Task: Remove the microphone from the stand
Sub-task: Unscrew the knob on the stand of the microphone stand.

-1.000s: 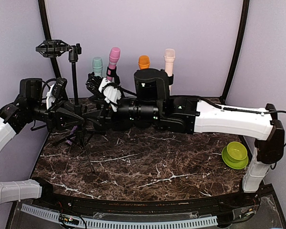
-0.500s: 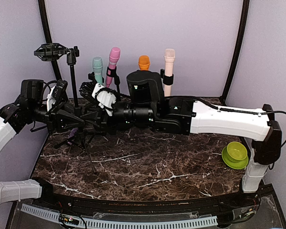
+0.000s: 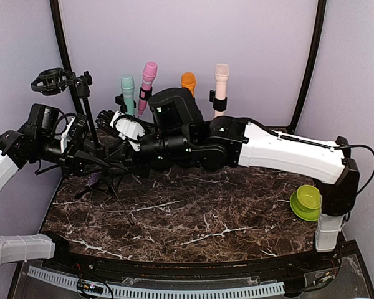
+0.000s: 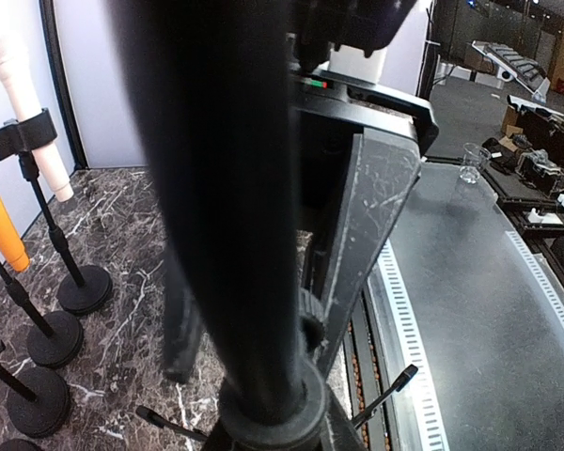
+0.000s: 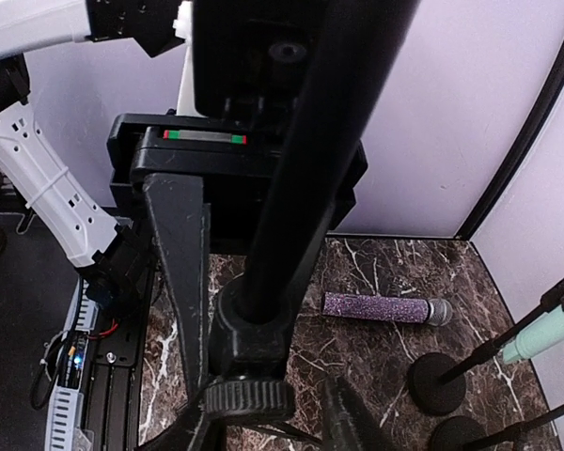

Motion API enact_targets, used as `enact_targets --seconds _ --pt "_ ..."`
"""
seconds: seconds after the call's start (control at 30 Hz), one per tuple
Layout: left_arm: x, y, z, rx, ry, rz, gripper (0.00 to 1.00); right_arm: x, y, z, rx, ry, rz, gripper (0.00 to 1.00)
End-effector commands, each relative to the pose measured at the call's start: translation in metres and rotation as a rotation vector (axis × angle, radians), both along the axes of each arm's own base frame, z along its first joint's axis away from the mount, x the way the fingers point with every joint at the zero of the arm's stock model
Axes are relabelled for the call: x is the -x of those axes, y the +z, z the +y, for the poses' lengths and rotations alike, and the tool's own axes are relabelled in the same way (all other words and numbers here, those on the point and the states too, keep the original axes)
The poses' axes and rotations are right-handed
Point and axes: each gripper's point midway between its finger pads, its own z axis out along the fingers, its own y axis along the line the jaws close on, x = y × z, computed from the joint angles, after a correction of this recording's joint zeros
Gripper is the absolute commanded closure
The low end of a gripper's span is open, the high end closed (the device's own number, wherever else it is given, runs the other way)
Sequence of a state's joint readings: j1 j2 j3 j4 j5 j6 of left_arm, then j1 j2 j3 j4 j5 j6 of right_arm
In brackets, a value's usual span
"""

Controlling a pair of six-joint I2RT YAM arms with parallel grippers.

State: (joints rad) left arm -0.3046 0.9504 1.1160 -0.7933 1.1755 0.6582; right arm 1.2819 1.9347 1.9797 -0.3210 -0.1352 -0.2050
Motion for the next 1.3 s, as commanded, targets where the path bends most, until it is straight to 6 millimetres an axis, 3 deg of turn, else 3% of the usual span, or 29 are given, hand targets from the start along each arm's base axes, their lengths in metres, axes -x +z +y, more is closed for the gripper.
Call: enact_targets --seconds 0.0,0.23,0.47,0.73,0.8,0.93,1.1,1.27 --pt "0.012 0.006 0.0 -0.007 -0.059 -0.101 1.0 -0.005 -0.001 0.011 -0.007 -0.024 0.069 0.6" --pt "0.012 0.006 0.0 -0.006 -0.058 -0.098 1.0 -0.004 -0.008 0.006 -0.007 -0.013 0.1 0.49" --pt "0.012 0.008 0.0 0.0 -0.054 -0.082 1.0 0.006 0.008 -0.003 -0.095 0.039 0.119 0.42" --pt "0.012 0.008 0.0 -0.002 -0.051 -0.079 1.0 0.022 0.011 -0.012 -0.083 0.149 0.154 0.35" --pt "0.012 0.009 0.0 0.001 -0.047 -0.08 1.0 0.019 0.011 -0.018 -0.066 0.124 0.132 0.34" --pt "0.009 0.02 -0.002 0.036 -0.029 -0.051 1.0 -0.01 0.002 -0.035 -0.046 -0.06 0.066 0.34" --pt "0.01 0.036 -0.003 0.076 -0.026 -0.032 1.0 -0.008 -0.006 -0.063 -0.062 -0.081 0.013 0.31" --pt "0.011 0.034 -0.003 0.083 -0.033 -0.022 1.0 -0.002 0.032 -0.07 -0.241 -0.058 0.084 0.31"
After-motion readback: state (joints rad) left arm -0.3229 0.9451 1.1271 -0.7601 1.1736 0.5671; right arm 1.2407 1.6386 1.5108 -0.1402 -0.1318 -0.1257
